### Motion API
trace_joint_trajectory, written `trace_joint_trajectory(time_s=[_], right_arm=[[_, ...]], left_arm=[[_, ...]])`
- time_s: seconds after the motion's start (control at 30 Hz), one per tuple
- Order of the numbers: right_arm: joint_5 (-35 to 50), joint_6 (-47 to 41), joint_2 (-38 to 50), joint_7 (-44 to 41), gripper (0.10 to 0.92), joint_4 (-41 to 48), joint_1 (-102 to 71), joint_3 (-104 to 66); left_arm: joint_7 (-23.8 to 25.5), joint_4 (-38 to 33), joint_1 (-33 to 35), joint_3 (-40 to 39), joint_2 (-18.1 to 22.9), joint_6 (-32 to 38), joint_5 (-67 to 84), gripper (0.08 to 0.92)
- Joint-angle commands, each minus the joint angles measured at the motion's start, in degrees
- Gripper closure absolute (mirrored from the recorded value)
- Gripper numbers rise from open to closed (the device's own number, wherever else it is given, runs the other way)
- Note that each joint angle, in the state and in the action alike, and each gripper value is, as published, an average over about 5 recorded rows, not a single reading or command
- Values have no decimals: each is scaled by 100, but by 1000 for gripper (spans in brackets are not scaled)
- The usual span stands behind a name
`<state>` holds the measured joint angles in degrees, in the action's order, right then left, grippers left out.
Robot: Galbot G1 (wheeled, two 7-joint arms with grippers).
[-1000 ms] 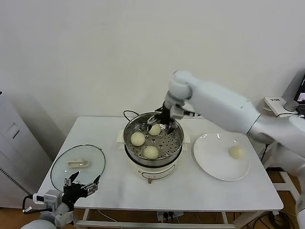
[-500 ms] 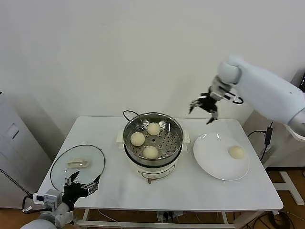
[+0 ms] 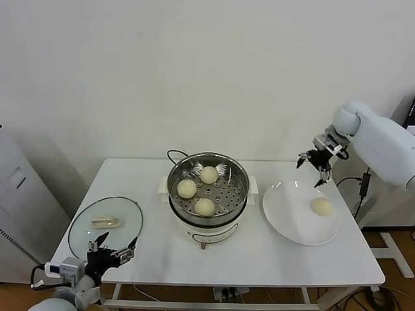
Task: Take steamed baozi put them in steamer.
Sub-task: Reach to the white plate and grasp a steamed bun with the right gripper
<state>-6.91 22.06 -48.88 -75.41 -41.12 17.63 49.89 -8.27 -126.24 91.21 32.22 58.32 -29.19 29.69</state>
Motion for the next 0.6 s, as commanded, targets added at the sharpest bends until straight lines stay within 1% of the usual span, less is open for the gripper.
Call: trace_joint_trajectory(time_s=[0.03,0.37,0.6], right_arm=[[-996,-279,69,370,203,646,-968,-955],[-1654,-289,0,932,203,798,-1553,-1748],[-2125,-275,-94,1134,203,974,-1719,-2070]], left_arm=[[2,-7,5,-13,1,1,0,177],[7,-14,4,-34,1,5,0,177],[9,-17,6,-49,20,11,-2,177]])
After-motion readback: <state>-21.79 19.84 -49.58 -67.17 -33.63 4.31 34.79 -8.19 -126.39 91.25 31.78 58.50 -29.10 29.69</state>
